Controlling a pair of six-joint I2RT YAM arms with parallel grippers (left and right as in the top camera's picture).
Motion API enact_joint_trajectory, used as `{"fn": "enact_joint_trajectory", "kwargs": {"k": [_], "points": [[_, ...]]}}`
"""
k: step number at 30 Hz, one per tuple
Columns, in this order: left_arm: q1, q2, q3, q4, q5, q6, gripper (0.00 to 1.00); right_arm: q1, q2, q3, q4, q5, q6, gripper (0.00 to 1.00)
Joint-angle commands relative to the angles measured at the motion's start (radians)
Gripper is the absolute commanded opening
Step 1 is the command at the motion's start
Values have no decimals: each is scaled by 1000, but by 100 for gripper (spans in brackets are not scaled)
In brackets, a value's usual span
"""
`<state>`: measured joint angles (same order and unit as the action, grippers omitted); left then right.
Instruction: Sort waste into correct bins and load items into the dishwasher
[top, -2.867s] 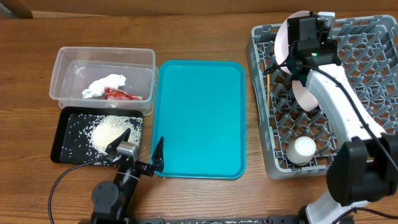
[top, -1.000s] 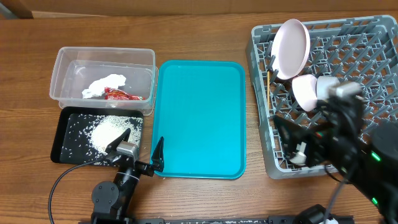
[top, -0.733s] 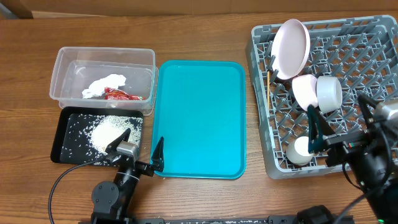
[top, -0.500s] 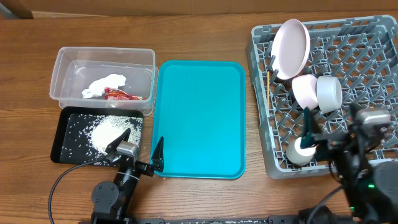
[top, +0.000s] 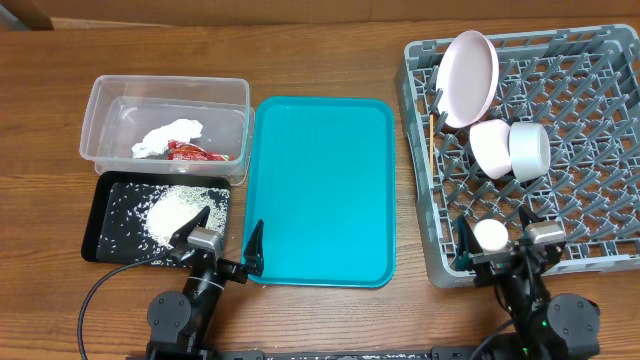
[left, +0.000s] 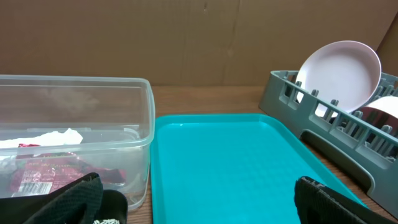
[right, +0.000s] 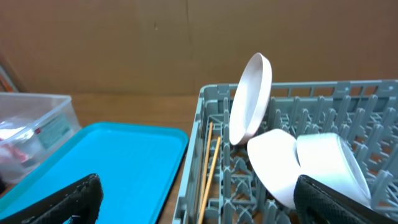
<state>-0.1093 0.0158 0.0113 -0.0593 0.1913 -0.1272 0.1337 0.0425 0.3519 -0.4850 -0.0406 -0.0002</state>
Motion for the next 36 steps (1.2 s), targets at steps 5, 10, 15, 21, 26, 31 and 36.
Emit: {"fn": "enact_joint_trajectory", "kwargs": {"k": [5, 10, 15, 21, 26, 31, 36], "points": [[6, -10, -6, 4, 8, -7, 100, -7, -40, -167, 185, -6, -4, 100], [6, -10, -6, 4, 8, -7, 100, -7, -40, -267, 331, -6, -4, 100], [6, -10, -6, 4, 8, -7, 100, -4, -40, -344, 413, -7, -3, 100], [6, -10, -6, 4, 8, -8, 100, 0, -40, -344, 409, -6, -4, 100], [6, -10, -6, 4, 8, -8, 100, 0, -40, -344, 407, -6, -4, 100], [6, -10, -6, 4, 8, -7, 100, 0, -40, -344, 407, -6, -4, 100], [6, -10, -6, 4, 8, -8, 100, 0, -40, -344, 407, -6, -4, 100]]}}
